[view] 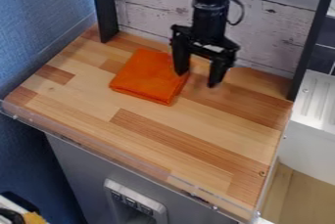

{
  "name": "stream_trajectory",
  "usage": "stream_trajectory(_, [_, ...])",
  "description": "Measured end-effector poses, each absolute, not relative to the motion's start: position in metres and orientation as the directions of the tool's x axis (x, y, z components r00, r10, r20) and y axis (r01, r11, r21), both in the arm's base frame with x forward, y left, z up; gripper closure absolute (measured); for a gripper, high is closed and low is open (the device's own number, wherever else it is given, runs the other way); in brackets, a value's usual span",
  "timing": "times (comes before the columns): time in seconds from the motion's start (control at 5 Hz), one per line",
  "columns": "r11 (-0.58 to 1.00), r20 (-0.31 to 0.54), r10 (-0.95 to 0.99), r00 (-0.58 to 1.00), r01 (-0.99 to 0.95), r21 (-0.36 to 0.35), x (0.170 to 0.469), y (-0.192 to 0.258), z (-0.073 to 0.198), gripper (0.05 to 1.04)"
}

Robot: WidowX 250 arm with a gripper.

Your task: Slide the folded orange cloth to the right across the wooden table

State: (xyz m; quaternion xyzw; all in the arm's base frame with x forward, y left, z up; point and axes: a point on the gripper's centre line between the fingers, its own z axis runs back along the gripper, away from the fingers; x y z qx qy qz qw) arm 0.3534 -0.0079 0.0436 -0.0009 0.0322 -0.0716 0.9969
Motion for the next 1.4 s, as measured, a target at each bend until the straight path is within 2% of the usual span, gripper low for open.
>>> stream_trajectory(0.4, [0.969, 0.019, -0.248, 0.969, 0.248, -0.003, 0.356, 0.022, 0.040, 0.085])
stream_trajectory(1.0, [0.940, 0.033, -0.342, 0.939, 0.342, 0.000, 0.356, 0.046, 0.042, 0.083])
stream_trajectory(1.2, [0.936, 0.044, -0.352, 0.935, 0.352, 0.003, 0.359, 0.059, 0.046, 0.112])
stream_trajectory(1.4, [0.933, 0.051, -0.359, 0.932, 0.359, 0.005, 0.363, 0.066, 0.049, 0.368])
